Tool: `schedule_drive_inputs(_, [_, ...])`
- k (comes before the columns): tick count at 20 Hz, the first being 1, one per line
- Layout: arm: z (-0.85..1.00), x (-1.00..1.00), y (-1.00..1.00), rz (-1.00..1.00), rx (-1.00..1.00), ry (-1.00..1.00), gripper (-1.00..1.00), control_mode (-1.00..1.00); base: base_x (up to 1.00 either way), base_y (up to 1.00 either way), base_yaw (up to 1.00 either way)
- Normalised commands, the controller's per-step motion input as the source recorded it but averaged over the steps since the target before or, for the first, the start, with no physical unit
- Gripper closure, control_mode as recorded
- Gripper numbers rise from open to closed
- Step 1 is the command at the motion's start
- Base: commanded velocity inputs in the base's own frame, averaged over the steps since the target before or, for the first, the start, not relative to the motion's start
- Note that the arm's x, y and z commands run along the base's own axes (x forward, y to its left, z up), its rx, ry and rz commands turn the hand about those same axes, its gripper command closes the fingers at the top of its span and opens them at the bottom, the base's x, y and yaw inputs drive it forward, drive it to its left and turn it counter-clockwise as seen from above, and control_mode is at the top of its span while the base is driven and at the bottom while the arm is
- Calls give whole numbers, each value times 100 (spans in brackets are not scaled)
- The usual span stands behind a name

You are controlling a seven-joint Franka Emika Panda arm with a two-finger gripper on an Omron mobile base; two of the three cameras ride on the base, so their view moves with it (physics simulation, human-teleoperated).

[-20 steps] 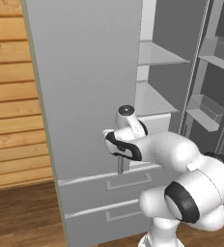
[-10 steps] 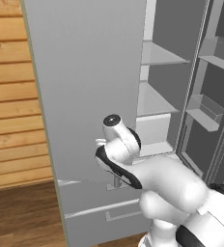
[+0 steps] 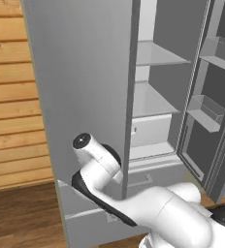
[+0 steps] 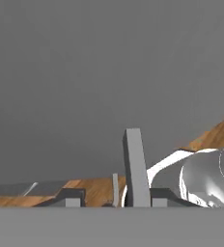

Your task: Take the strawberry from the fridge and place it on top of the pancake, located on the dining counter.

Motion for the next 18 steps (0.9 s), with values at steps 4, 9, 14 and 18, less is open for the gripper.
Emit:
schedule_drive_inputs(4, [-10,-58,62,-26,-2,-1,100,-100,0,0,0])
schedule_drive_inputs(9, [-2,-26,56,-24,-2,0,-100,-100,0,0,0])
schedule_drive_inputs(14, [25,-8,35,-4,-11,-4,-100,-100,0,0,0])
schedule_drive_inputs(18, [31,-28,-1,15,-5,-12,-100,-100,0,0,0])
